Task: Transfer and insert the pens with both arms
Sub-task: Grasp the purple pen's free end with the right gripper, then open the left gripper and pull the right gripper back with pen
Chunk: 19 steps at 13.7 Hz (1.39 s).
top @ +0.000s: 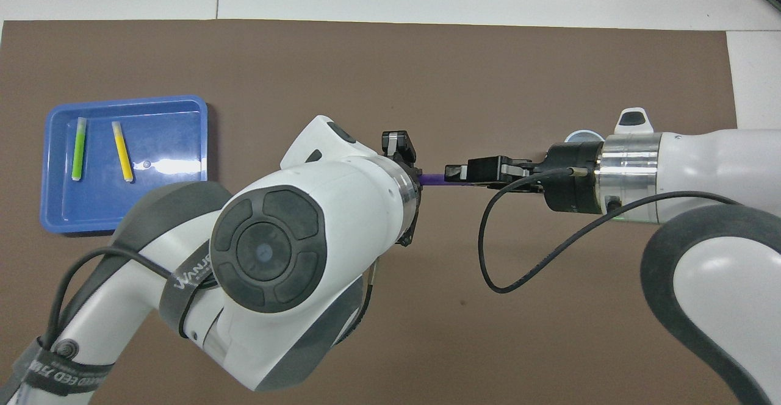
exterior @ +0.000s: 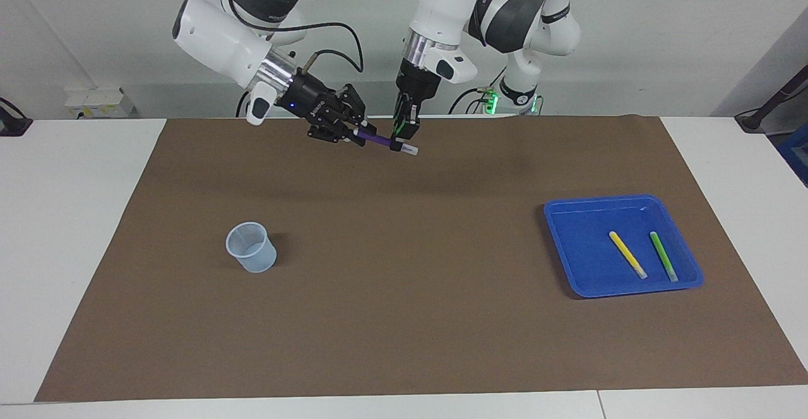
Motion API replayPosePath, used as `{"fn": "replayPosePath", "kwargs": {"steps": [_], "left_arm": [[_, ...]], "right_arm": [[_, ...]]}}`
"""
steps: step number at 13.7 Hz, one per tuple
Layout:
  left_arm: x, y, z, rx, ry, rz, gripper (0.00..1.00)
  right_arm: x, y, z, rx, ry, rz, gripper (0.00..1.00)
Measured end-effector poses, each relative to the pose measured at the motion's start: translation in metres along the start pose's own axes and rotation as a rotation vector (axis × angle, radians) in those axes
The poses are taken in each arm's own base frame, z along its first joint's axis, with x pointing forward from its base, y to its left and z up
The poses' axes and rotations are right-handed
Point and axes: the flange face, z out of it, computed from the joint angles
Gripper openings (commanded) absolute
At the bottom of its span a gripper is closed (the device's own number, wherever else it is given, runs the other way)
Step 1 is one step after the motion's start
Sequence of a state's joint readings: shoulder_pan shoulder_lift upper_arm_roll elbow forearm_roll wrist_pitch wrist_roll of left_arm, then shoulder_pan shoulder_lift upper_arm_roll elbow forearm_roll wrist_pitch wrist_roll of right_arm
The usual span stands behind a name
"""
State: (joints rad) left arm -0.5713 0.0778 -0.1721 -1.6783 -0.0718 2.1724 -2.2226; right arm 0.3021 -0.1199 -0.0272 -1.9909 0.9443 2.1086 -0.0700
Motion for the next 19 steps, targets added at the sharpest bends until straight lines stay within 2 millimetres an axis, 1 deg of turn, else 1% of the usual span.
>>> {"fn": "replayPosePath", "kwargs": {"steps": [1, 4, 6, 9, 10, 11, 12, 13, 19], "left_arm": [[0.0004, 0.0005, -0.0005, -0.001, 0.000, -0.001, 0.00], [0.0004, 0.0007, 0.0006, -0.003, -0.002, -0.003, 0.00], [0.0001, 0.0010, 0.0012, -0.005, -0.004, -0.005, 0.00], [0.0000, 0.0010, 0.0013, -0.005, -0.004, -0.005, 0.00], [0.0000, 0.0010, 0.0013, -0.005, -0.004, -0.005, 0.07], [0.0000, 0.0010, 0.0013, -0.005, -0.004, -0.005, 0.42], [0.0000, 0.0010, 0.0013, -0.006, -0.005, -0.005, 0.74], [-0.0005, 0.0007, 0.0014, -0.006, -0.005, -0.003, 1.00], [0.0007, 0.0011, 0.0013, -0.004, -0.001, 0.038, 1.00]], "right_arm": [[0.0004, 0.0010, -0.0002, -0.001, 0.000, 0.002, 0.22], [0.0005, -0.0001, -0.0007, 0.007, 0.001, 0.005, 0.11], [0.0006, -0.0006, -0.0013, 0.009, 0.002, 0.005, 0.00], [0.0007, -0.0005, -0.0014, 0.009, 0.002, 0.005, 0.00], [0.0007, -0.0005, -0.0014, 0.009, 0.002, 0.005, 0.00], [0.0007, -0.0006, -0.0014, 0.009, 0.003, 0.005, 0.00], [0.0007, -0.0006, -0.0015, 0.009, 0.003, 0.005, 0.00], [0.0006, -0.0008, -0.0012, 0.009, 0.002, 0.004, 0.00], [0.0015, -0.0037, -0.0039, -0.016, 0.002, -0.003, 0.00]]}}
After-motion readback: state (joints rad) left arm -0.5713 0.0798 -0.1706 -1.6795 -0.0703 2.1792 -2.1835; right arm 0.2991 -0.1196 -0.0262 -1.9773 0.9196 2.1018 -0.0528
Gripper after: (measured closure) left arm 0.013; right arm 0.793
